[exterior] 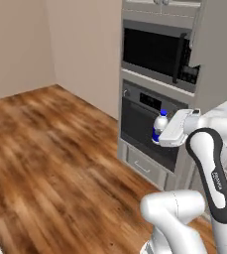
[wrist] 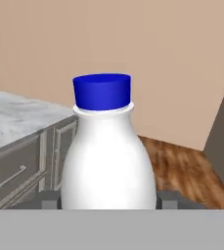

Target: Pick the bottled water, bottled drink, water bottle from the counter and place them in the open cabinet.

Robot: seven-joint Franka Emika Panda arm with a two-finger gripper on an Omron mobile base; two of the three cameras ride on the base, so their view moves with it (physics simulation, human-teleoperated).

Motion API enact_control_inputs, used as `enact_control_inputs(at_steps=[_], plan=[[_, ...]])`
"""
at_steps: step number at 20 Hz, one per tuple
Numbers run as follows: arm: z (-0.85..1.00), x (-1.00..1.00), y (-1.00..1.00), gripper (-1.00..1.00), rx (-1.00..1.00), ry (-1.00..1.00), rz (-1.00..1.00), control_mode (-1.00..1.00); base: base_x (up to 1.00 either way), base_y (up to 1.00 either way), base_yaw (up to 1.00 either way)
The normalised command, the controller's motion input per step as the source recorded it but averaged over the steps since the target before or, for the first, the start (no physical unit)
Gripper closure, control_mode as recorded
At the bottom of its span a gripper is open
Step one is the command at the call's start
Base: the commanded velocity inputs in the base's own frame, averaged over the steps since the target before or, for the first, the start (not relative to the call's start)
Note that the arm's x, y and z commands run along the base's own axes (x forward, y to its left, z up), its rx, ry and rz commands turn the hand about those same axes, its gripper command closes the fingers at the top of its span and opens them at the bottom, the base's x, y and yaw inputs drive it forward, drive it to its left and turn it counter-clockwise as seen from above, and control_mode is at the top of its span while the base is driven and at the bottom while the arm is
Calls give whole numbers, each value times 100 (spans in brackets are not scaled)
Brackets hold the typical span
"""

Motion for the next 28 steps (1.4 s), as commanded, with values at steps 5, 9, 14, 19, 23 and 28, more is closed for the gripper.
enact_control_inputs(at_steps=[5, 9, 14, 19, 23, 28], plan=[[0, 0, 0, 100, 0, 0, 0, 100, 0, 0, -52], [0, 0, 0, 100, 0, 0, 0, 100, 0, 0, -51], [0, 0, 0, 100, 0, 0, 0, 100, 0, 0, -52], [0, 0, 0, 100, 0, 0, 0, 100, 10, 0, -51], [0, 0, 0, 100, 0, 0, 0, 100, 30, 0, -49], [0, 0, 0, 100, 0, 0, 0, 100, 46, 0, -47]])
